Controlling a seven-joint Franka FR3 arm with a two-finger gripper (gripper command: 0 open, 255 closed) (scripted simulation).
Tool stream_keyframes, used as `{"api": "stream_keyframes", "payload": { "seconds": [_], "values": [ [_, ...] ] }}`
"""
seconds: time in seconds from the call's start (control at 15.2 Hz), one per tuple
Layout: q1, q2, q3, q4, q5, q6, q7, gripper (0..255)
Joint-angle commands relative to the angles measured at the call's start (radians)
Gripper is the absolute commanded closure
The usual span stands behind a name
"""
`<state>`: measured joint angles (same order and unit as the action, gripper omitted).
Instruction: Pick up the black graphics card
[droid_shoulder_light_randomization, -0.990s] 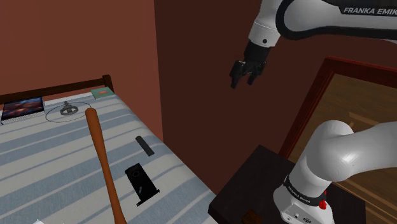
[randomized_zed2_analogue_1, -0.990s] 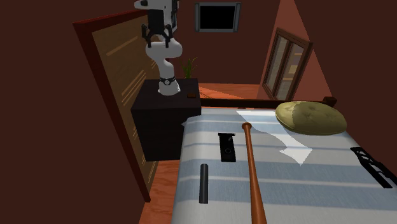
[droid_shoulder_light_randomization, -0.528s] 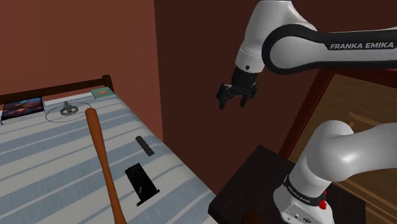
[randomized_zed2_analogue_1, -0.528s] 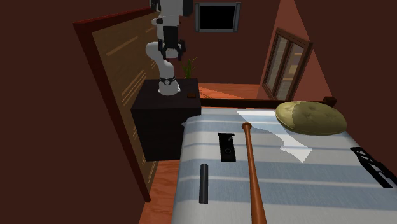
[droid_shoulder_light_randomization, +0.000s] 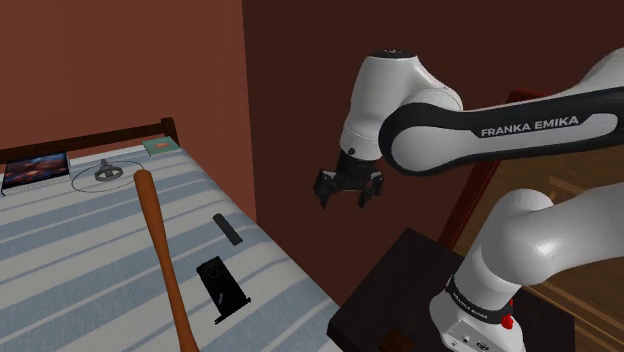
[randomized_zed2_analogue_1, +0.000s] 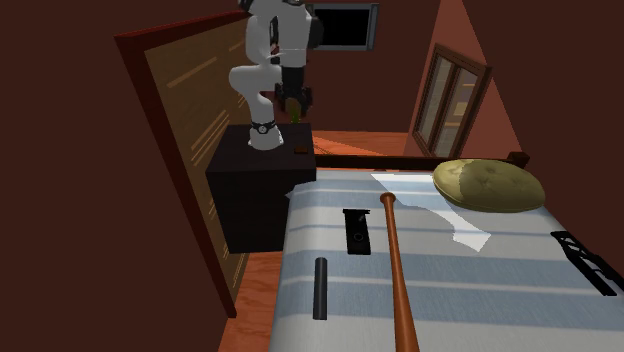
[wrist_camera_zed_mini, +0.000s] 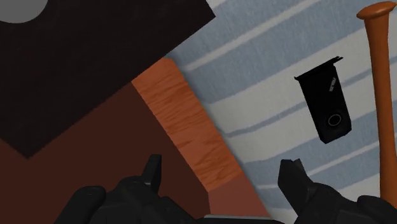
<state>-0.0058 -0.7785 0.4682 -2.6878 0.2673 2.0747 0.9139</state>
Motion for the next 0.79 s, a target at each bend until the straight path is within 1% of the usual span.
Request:
{"api": "stream_keyframes", "payload": {
  "seconds": [0.0,0.2,0.4,0.59,0.73],
  "values": [
    [-0.009,0.05,0.064,-0.001,0.031,0.051,0.092,0],
    [-0.039,0.146,0.166,0.014,0.061,0.131,0.225,0],
    [-0.091,0.26,0.275,0.045,0.065,0.214,0.366,0],
    [-0.174,0.391,0.4,0.091,0.028,0.298,0.526,0],
    [-0.253,0.491,0.498,0.128,-0.035,0.352,0.654,0]
  ]
}}
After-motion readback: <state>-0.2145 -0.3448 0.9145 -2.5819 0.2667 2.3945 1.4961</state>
